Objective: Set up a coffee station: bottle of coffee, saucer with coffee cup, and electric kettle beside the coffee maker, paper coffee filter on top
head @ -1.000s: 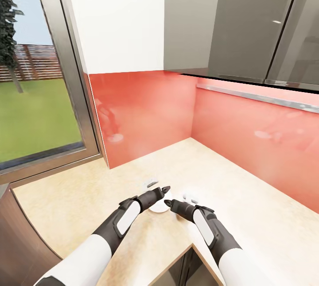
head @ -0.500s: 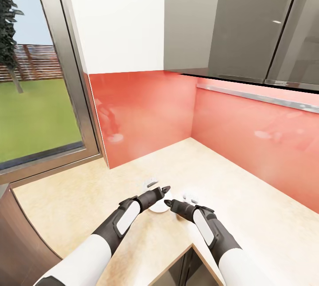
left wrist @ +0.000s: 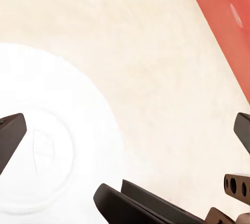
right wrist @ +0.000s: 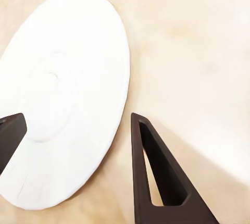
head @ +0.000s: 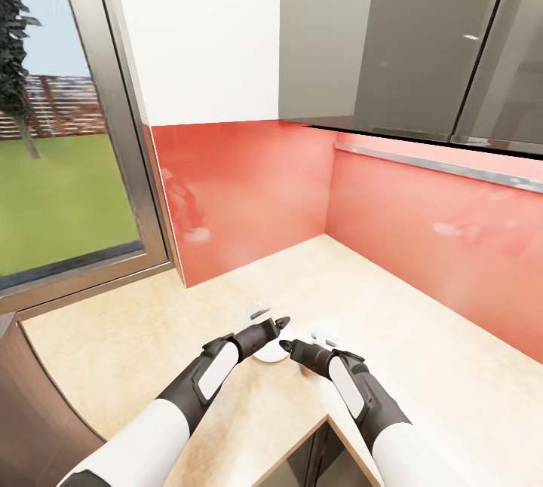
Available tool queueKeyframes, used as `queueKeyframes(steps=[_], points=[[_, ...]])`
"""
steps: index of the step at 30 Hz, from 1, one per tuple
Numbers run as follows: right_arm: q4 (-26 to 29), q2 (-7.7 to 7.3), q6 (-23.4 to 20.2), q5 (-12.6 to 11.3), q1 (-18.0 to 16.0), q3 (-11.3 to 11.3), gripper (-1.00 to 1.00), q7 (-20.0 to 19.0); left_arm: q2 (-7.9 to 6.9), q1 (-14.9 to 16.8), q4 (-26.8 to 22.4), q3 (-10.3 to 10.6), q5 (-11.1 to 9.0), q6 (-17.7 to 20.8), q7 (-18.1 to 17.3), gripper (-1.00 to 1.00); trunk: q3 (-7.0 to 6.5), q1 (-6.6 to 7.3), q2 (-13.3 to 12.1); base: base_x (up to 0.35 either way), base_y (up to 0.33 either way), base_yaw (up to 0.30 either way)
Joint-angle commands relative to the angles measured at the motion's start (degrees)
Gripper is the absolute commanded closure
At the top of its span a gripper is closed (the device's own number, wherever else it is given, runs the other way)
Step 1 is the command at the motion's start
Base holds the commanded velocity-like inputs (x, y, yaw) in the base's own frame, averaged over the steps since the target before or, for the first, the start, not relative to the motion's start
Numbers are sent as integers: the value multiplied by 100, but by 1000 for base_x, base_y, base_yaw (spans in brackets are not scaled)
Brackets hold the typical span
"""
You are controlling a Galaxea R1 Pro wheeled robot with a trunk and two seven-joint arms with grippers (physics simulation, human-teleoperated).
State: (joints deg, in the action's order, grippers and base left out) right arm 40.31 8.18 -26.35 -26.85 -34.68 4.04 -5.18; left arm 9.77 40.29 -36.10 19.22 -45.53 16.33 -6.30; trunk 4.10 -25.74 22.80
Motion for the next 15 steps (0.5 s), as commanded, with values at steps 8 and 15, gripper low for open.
queueKeyframes(steps=[8, 15], points=[[3, 0, -28, 5, -3, 0, -100, -1, -2, 5, -2, 3, -35, 27, -10, -100, 13, -4, 12, 0, 0, 0], [3, 0, -28, 5, -3, 0, -100, -1, -19, 5, -2, -6, -35, 20, -12, -100, 13, -4, 12, 0, 0, 0]])
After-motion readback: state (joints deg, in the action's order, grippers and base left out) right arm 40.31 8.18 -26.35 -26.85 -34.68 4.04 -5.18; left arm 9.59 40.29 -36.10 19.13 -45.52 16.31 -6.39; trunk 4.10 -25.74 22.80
